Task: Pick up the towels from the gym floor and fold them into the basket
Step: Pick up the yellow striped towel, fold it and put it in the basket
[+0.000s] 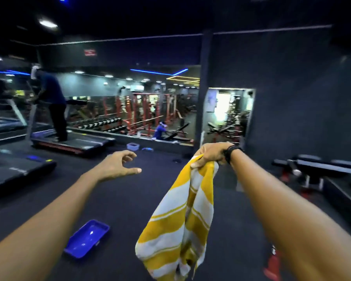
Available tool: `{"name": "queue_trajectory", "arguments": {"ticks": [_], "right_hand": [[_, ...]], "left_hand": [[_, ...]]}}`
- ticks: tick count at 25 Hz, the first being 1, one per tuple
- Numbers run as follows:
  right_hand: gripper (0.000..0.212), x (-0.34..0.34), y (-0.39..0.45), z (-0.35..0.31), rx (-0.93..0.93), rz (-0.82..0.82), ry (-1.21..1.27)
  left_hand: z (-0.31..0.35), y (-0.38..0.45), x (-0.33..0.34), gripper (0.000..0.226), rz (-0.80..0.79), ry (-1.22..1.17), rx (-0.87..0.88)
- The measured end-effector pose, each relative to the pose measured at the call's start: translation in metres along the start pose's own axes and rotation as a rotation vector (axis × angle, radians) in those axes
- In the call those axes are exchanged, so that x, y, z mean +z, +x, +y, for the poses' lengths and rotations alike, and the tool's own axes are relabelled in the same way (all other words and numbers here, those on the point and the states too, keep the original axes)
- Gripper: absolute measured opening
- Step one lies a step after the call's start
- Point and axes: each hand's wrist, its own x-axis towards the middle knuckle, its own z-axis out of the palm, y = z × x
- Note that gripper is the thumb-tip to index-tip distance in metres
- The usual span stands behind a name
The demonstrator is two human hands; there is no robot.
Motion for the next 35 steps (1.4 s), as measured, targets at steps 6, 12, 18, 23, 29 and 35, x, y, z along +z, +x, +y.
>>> {"name": "queue_trajectory", "arguments": {"ticks": [6, 12, 18, 23, 29, 35], "right_hand": [[0.026, -0.073, -0.137, 0.130, 0.105, 0.442, -0.029], [0.008, -0.135, -0.274, 0.241, 0.273, 0.659, -0.053], [0.018, -0.192, -0.391, 0.328, 0.375, 0.746, -0.064], [0.020, -0.238, -0.460, 0.394, 0.423, 0.781, -0.105], [0.022, -0.277, -0.500, 0.457, 0.440, 0.738, -0.118], [0.015, -0.345, -0.499, 0.501, 0.400, 0.669, -0.117]], "left_hand": [[0.140, 0.056, 0.129, 0.053, -0.234, -0.067, 0.254], [0.286, 0.080, 0.253, 0.053, -0.369, -0.131, 0.438], [0.414, 0.089, 0.364, 0.048, -0.439, -0.184, 0.516], [0.487, 0.101, 0.446, 0.049, -0.520, -0.208, 0.549], [0.556, 0.122, 0.523, 0.043, -0.614, -0.257, 0.620], [0.656, 0.152, 0.600, 0.051, -0.842, -0.461, 0.762]]}}
